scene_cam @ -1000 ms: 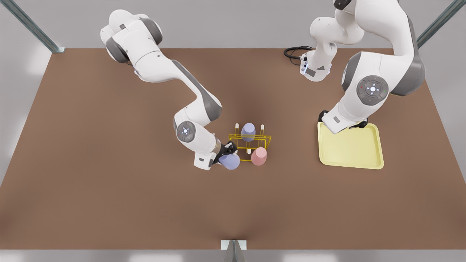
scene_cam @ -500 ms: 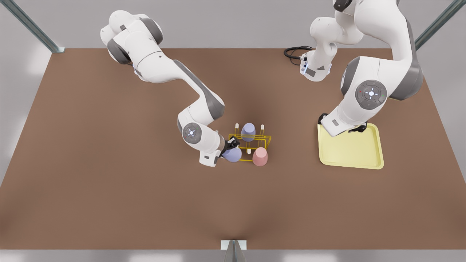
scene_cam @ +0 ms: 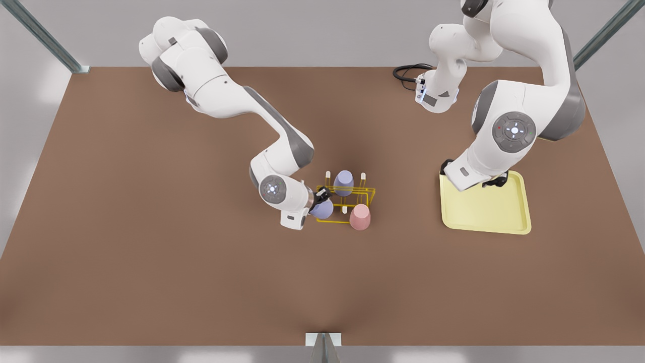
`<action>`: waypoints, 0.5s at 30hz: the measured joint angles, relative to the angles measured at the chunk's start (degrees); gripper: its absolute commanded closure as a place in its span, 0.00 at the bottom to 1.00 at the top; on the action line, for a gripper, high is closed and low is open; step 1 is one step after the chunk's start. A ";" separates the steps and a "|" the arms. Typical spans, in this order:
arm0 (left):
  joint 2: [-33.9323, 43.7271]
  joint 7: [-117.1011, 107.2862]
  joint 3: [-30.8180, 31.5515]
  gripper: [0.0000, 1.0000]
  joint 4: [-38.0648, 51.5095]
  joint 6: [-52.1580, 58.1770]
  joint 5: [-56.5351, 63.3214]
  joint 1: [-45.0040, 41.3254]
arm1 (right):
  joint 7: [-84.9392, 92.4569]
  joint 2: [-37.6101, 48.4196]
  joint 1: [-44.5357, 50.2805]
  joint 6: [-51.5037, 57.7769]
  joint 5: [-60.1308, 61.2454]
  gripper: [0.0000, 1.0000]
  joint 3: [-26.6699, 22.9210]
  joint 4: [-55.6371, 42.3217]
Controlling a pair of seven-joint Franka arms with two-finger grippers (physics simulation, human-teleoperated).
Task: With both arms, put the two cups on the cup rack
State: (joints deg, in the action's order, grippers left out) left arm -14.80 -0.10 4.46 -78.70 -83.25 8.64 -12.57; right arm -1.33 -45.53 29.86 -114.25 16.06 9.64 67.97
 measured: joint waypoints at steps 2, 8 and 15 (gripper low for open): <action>0.03 0.08 0.01 0.00 0.01 -0.09 0.01 0.00 | -0.01 -0.06 0.02 0.07 0.06 0.00 0.01 -0.23; -0.18 0.29 0.01 0.00 0.61 -0.21 0.08 0.00 | -0.10 0.48 -0.21 1.18 0.08 0.00 -0.15 -2.38; -0.13 1.22 0.07 0.00 1.06 -0.08 0.03 0.11 | -4.50 14.93 -4.61 16.67 -18.12 0.00 -11.44 -3.25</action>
State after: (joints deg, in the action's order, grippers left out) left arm -14.93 1.12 4.53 -77.64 -83.34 8.67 -12.45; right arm -5.83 -30.61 25.24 -97.58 -2.07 -1.81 64.72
